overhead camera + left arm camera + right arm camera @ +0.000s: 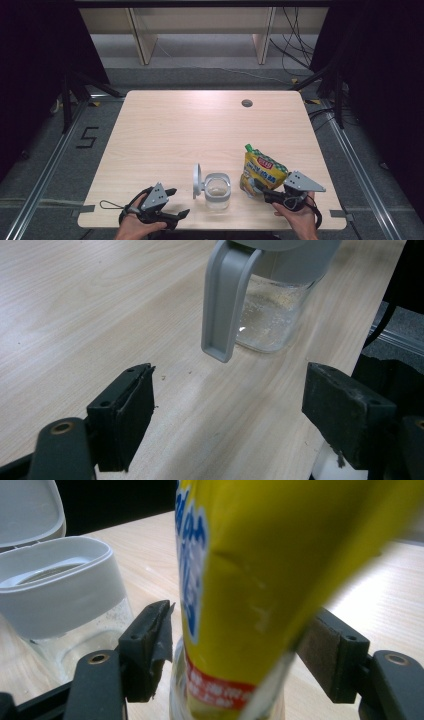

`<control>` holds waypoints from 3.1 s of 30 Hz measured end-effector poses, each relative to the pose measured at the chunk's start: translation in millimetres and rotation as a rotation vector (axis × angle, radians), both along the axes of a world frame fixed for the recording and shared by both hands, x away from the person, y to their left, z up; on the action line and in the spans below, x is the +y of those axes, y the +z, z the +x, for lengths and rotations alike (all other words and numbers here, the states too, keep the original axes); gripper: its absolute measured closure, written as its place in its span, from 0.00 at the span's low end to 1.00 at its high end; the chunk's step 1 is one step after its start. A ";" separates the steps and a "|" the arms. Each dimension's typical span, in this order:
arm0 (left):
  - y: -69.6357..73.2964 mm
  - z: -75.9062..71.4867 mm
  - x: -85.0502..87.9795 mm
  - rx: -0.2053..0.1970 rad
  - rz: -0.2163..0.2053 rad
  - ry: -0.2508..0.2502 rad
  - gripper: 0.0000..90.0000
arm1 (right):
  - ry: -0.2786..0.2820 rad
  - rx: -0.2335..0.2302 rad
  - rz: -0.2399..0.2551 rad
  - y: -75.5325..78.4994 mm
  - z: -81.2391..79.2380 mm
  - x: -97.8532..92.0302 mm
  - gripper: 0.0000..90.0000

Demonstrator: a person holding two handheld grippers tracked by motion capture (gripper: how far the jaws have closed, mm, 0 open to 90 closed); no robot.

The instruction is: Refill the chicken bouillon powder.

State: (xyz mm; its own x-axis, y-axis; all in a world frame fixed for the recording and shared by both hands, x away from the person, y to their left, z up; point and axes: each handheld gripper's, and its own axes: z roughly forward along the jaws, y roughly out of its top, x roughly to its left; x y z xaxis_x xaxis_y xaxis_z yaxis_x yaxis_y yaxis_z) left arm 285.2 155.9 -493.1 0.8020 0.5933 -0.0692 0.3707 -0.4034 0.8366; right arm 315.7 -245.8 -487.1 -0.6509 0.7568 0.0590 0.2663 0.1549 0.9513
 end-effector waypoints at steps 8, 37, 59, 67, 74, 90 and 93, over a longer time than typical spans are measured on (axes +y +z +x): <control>-0.4 0.0 0.2 0.008 0.011 -0.001 0.23 | 0.009 -0.034 0.022 -3.5 4.6 2.9 0.38; -0.6 -0.8 -1.2 -0.009 0.010 -0.003 0.23 | -0.046 -0.045 0.052 -15.9 9.1 15.3 0.46; 0.4 0.5 0.1 -0.019 0.023 -0.025 0.23 | -0.034 -0.101 0.078 -10.8 15.5 15.3 0.66; 1.2 0.5 0.7 -0.021 0.020 -0.025 0.23 | -0.034 -0.055 0.018 0.6 9.4 16.0 0.70; 2.3 0.6 1.2 -0.015 0.024 -0.027 0.23 | -0.024 -0.095 -0.058 11.7 1.7 10.7 0.70; 1.1 -0.1 1.1 -0.004 0.012 -0.005 0.23 | 0.079 -0.331 -0.471 49.2 -38.0 19.4 0.72; 1.2 0.0 1.3 -0.004 0.010 -0.007 0.23 | 0.098 -0.365 -0.550 51.9 -43.1 25.3 0.72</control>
State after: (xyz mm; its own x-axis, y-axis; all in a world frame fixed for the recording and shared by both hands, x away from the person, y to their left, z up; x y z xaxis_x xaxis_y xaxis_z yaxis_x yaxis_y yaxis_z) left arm 285.3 157.2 -491.9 0.8064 0.5882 -0.0602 0.3645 -0.4143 0.8340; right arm 272.6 -220.5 -435.1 -0.6230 0.5505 -0.5558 -0.0979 0.6501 0.7535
